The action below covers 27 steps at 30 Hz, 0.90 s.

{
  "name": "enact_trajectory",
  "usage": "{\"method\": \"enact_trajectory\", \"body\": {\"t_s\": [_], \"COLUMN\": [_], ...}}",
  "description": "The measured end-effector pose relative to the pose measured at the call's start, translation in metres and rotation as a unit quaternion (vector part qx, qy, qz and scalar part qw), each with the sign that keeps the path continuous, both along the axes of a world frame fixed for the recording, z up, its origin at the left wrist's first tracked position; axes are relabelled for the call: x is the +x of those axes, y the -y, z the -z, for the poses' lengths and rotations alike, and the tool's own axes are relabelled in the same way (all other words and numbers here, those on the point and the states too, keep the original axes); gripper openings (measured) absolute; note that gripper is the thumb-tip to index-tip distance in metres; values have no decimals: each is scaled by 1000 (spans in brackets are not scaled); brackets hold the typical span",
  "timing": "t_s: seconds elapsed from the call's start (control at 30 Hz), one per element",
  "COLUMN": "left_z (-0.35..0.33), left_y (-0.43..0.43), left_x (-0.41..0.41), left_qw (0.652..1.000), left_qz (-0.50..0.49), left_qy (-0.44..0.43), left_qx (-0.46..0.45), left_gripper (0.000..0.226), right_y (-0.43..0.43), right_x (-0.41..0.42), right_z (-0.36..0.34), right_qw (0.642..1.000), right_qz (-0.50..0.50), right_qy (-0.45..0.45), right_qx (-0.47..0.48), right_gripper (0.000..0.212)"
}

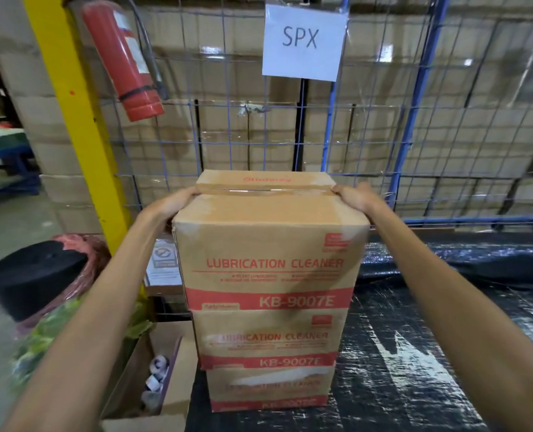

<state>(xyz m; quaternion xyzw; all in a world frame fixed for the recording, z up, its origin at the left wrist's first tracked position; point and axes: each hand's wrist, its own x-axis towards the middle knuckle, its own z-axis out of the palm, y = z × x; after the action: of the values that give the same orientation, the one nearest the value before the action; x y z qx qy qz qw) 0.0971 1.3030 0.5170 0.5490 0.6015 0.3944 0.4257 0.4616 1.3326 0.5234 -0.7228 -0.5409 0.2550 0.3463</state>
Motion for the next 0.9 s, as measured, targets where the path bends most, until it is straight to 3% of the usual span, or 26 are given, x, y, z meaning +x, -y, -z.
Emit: {"method": "enact_trajectory", "body": {"t_s": [0.17, 0.27, 0.4, 0.53, 0.7, 0.9], "left_z": [-14, -26, -32, -4, 60, 185], "left_y": [55, 112, 226, 379, 564, 756], "left_x": [-6, -27, -65, -114, -151, -169], "left_qw": [990, 976, 935, 885, 825, 752], "left_qz": [-117, -156, -258, -374, -508, -621], "left_qy": [-55, -94, -176, -249, -247, -188], "left_qx": [50, 119, 166, 121, 4, -116], "left_gripper": [29, 35, 48, 54, 55, 54], "right_y": [42, 84, 149, 245, 379, 511], "right_x": [-31, -85, -178, -283, -382, -464], "right_z": [-37, -61, -60, -26, 46, 153], "right_qw": [990, 968, 931, 874, 803, 719], "right_qz": [-18, -95, -244, -403, -557, -677], "right_qy": [61, 112, 100, 102, 102, 124], "right_qx": [127, 202, 252, 252, 185, 98], "right_gripper": [47, 56, 59, 60, 64, 65]}}
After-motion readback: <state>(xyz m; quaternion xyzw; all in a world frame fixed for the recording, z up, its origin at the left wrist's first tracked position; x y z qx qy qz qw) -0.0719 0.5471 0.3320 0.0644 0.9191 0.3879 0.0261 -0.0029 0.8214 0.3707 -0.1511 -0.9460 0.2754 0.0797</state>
